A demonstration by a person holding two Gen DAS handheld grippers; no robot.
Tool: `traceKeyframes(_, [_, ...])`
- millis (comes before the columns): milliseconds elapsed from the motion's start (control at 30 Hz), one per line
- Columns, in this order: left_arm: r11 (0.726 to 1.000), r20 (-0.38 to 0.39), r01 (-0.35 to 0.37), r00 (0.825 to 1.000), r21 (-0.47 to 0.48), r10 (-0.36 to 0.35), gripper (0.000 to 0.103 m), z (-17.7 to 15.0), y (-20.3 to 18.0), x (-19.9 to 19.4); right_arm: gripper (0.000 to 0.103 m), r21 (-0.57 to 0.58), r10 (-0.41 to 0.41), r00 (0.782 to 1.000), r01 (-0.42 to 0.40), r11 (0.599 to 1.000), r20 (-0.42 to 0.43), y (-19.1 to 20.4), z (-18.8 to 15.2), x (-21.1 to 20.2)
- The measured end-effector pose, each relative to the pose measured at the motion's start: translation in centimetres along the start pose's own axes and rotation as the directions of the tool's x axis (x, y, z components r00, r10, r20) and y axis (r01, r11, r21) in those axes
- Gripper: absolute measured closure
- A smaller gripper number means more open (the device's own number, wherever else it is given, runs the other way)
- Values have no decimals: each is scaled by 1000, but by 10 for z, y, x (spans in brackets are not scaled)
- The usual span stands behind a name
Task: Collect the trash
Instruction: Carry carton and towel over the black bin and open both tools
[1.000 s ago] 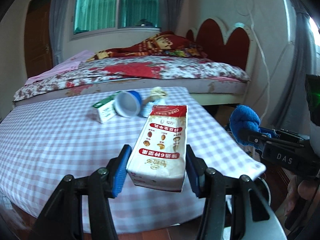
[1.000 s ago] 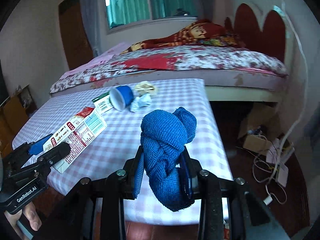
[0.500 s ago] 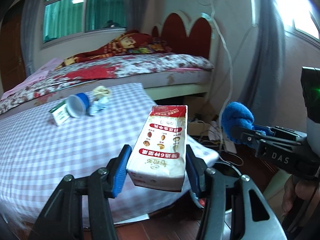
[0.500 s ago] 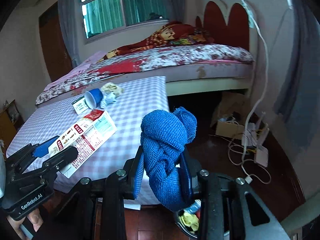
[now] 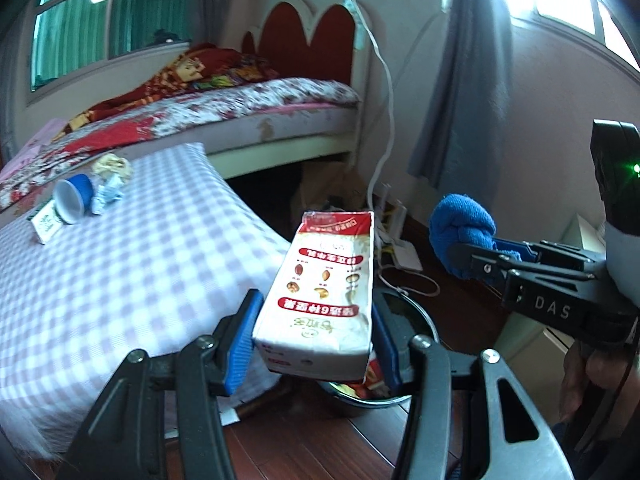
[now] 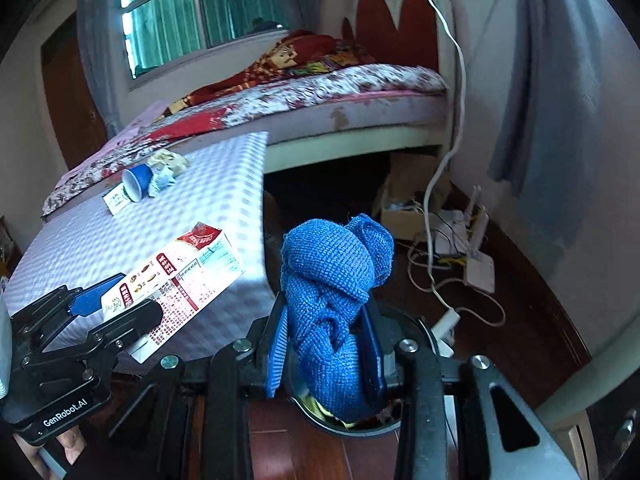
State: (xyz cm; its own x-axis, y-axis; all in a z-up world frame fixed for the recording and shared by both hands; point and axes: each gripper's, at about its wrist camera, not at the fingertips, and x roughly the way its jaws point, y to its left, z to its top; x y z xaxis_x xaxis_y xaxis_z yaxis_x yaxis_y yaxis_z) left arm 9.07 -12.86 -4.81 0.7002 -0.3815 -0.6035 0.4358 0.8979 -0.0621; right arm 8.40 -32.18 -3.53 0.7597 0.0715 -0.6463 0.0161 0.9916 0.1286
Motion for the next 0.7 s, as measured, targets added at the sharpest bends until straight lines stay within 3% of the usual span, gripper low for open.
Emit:
traceKeyframes(367, [998,-100,66,993,9,-65,50,-26,-35,35,68,7,-1,995,1,1000,-96,-37,-35,20])
traceKeyframes(700, [996,-193,76,978,-42,-82,50,-44,-34,76,67,21,5,981,-1,1000,-193,-60,-58,62])
